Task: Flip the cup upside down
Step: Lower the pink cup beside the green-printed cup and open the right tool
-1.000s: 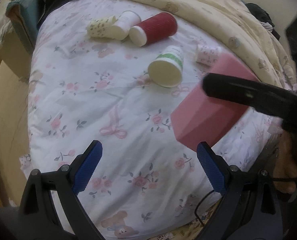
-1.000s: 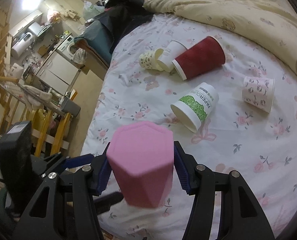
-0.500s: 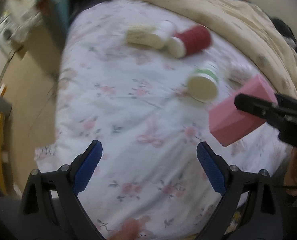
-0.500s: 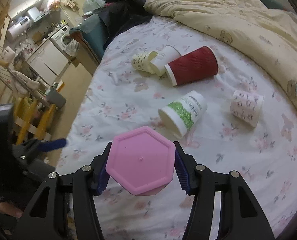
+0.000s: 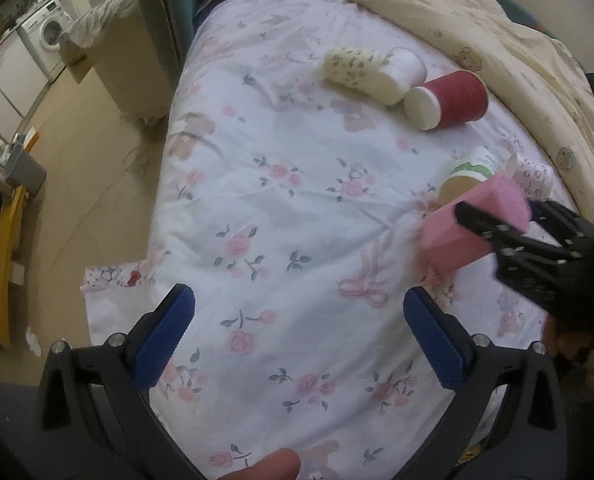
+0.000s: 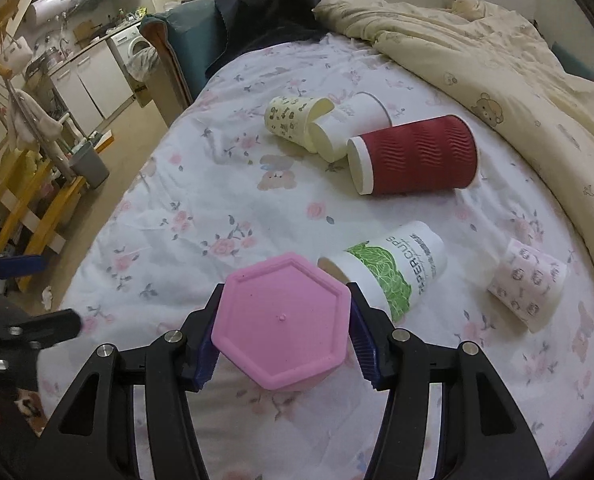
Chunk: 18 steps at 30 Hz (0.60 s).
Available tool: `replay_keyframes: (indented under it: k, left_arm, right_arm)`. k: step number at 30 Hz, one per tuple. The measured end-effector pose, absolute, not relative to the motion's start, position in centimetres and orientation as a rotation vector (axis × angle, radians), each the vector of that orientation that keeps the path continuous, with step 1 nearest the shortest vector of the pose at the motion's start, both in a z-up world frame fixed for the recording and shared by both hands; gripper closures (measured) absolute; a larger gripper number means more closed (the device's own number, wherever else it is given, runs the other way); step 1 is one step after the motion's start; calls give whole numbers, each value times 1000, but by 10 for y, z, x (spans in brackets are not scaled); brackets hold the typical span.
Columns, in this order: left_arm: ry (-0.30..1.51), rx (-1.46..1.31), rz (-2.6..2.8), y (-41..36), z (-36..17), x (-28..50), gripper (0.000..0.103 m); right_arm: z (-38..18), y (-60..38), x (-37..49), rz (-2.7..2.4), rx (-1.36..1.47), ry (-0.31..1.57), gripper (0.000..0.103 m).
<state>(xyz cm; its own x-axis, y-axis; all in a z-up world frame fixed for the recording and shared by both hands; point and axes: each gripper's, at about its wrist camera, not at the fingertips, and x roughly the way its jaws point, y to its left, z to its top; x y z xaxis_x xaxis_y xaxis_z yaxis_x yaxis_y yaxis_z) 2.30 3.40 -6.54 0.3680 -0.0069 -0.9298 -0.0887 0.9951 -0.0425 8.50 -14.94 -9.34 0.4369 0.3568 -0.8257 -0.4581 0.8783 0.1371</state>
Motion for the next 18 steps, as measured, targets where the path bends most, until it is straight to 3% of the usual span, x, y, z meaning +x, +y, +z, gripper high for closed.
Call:
replay_keyframes:
  k: [15,17,18]
  left_arm:
    - [1167,-46,-3,13,-60,25,0]
    - [1159,-52,1,15,-58,24,0]
    - [1150,-54,4,16,-57,23,0]
  right_arm:
    - [-119,-143,90,492,-144,1013,42]
    - [-117,-144,90,500,-129,1015,39]
    - [-115,-144,90,500,-124,1009,32]
